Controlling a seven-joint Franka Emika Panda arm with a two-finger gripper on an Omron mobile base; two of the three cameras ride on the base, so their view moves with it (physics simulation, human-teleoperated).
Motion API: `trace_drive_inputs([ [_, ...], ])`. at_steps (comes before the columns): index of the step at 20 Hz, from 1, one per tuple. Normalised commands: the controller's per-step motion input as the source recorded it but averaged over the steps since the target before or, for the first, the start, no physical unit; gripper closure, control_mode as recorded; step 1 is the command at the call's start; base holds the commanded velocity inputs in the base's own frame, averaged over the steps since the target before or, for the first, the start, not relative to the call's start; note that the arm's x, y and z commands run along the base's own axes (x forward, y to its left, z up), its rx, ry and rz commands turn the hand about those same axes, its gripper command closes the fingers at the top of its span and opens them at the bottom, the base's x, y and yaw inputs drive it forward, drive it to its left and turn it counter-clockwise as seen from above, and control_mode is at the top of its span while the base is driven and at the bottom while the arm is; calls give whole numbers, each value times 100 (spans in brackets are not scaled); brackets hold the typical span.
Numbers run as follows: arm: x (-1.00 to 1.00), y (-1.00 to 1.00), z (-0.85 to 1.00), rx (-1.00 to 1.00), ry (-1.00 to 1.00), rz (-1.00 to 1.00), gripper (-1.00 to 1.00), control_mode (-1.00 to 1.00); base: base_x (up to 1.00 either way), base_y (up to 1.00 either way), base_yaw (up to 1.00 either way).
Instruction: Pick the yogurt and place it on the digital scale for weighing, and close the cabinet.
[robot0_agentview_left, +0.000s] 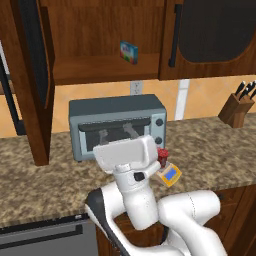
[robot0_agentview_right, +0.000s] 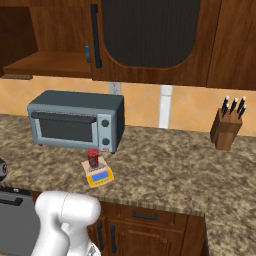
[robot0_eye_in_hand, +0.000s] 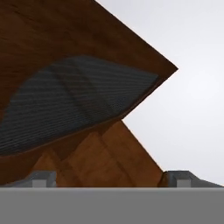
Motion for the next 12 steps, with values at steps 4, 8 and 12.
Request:
trace_drive_inputs([
  [4, 0, 56, -16, -2, 0, -8, -100, -100, 0, 0, 0],
  [8, 0, 69, -26, -3, 5, -2, -100, -100, 0, 0, 0],
  [12, 0, 65, -36, -5, 1, -2, -100, -100, 0, 0, 0],
])
